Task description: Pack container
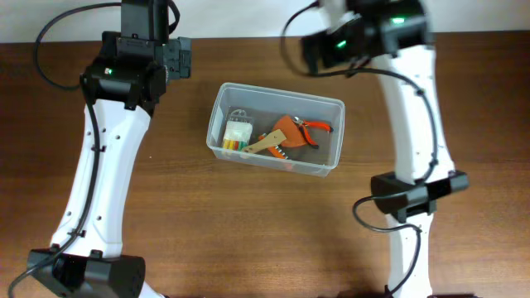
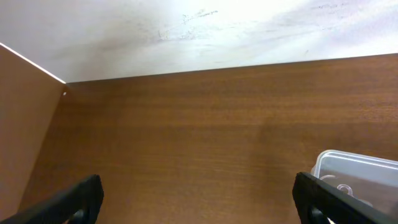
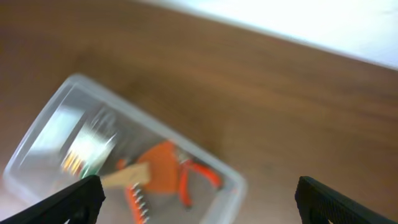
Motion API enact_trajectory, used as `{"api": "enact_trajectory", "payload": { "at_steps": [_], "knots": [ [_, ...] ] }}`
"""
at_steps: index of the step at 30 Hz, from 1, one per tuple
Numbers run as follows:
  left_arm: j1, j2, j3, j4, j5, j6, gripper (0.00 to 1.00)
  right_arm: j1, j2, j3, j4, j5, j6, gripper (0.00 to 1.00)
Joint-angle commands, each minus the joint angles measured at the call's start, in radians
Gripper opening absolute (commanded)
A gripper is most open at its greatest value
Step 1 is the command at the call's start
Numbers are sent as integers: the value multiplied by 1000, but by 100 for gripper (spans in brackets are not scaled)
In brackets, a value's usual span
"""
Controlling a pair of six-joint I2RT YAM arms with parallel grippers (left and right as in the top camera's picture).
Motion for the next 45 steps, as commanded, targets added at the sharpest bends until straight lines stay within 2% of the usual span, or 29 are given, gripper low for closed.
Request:
{"api": "enact_trajectory", "payload": {
  "at_steps": [1,6,33,38,45],
  "knots": [
    [2,1,5,2,-14,-14,99,-74,-10,87,-9,71,74,99],
    [2,1,5,2,-14,-14,99,-126,-9,98,-14,71,74,99],
    [2,1,5,2,-14,-14,99,-125,-9,95,-39,71,74,99],
    [2,1,5,2,-14,-14,99,-101,-99,96,-39,71,74,99],
    [2,1,5,2,-14,-14,99,-27,-349,95,-39,71,74,99]
  ]
}}
